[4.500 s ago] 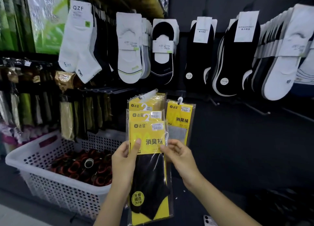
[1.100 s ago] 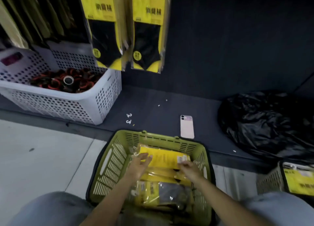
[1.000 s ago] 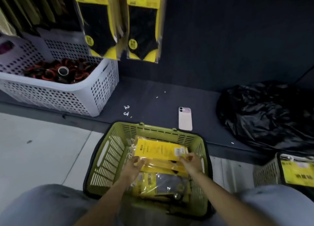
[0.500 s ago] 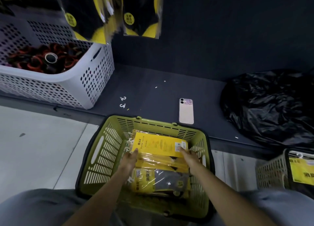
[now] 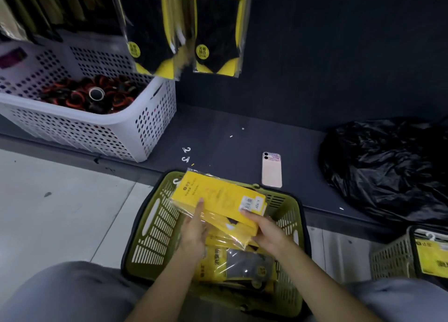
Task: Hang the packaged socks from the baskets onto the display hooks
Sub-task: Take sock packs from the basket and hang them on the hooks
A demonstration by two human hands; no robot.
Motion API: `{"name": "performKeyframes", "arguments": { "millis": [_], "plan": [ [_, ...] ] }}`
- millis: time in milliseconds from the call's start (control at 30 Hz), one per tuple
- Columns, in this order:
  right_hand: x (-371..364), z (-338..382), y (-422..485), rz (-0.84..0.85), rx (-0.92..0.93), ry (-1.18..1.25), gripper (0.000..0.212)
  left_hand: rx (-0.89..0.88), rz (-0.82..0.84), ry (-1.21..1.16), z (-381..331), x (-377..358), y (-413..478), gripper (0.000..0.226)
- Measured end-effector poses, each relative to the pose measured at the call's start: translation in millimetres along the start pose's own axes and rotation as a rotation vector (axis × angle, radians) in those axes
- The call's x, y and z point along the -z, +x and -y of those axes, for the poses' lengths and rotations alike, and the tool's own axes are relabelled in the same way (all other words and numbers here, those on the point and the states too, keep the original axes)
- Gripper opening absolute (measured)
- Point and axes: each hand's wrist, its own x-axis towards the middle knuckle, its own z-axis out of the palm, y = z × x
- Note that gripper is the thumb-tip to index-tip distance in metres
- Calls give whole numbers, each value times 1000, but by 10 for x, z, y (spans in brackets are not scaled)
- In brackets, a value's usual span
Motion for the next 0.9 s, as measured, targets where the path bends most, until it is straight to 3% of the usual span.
{"name": "performKeyframes", "arguments": {
  "millis": [133, 267, 400, 467, 533, 600, 700, 800, 900],
  "plan": [
    [-217, 187, -303, 103, 124, -71, 43, -143, 148, 99, -229, -197, -382, 52],
    [-199, 675, -538, 68, 340, -157, 57, -426, 313, 334, -683, -283, -642, 31],
    [-348, 1018, -795, 237, 401, -392, 43, -585, 445, 626, -1031, -445, -853, 45],
    [-498, 1044, -883, 306, 340, -435, 37, -598, 471, 679, -1103, -530, -935, 56],
    [-639, 1039, -917, 290, 326, -390, 36, -615, 499, 665, -1131, -604, -1012, 52],
    [-745, 1058, -935, 238, 380, -341, 34, -778, 441, 697, -1138, -636, -1055, 45],
    [-862, 1138, -978, 159, 502, -378, 35, -974, 367, 863, -1138, -610, -1099, 61],
    [-961, 1194, -1021, 162, 582, -500, 42, -791, 506, 942, -1147, -609, -1201, 81],
    [-1094, 1191, -1016, 262, 595, -545, 51, -577, 639, 752, -1248, -648, -1284, 81]
  ]
}}
